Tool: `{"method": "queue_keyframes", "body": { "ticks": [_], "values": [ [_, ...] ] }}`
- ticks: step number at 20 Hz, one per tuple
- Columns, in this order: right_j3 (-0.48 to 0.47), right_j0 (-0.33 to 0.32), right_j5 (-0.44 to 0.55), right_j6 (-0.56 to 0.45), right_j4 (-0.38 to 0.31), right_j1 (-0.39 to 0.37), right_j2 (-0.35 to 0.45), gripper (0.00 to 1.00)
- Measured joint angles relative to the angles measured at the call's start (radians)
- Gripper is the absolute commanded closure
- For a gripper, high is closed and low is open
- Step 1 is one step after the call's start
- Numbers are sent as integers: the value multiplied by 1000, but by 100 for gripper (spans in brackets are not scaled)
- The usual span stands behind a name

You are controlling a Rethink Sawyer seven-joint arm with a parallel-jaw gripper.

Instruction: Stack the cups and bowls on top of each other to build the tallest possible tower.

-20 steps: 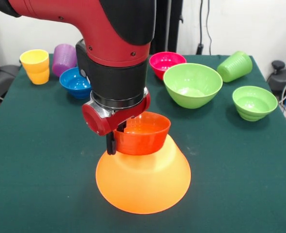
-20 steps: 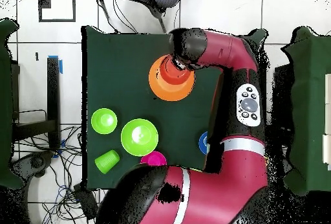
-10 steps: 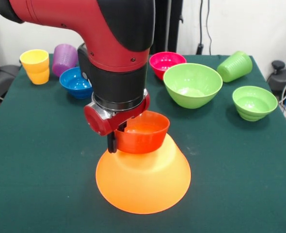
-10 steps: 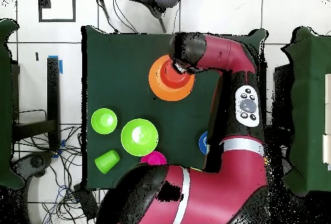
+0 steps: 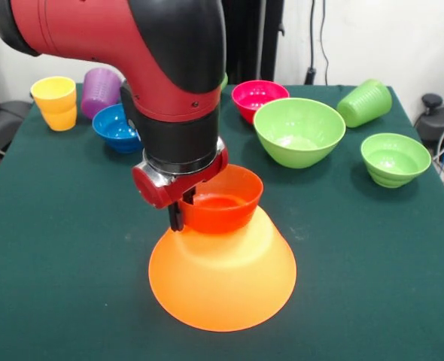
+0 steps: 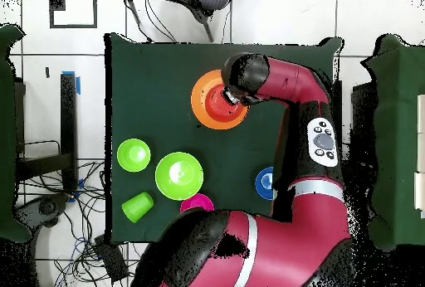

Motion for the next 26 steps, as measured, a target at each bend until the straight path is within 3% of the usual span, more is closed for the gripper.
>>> {"method": "queue_keyframes", "body": {
  "ticks": [9, 26],
  "values": [
    [20, -15, -8, 0, 3, -10, 7, 100],
    [78, -30, -138, 0, 3, -43, 67, 100]
  ]
}}
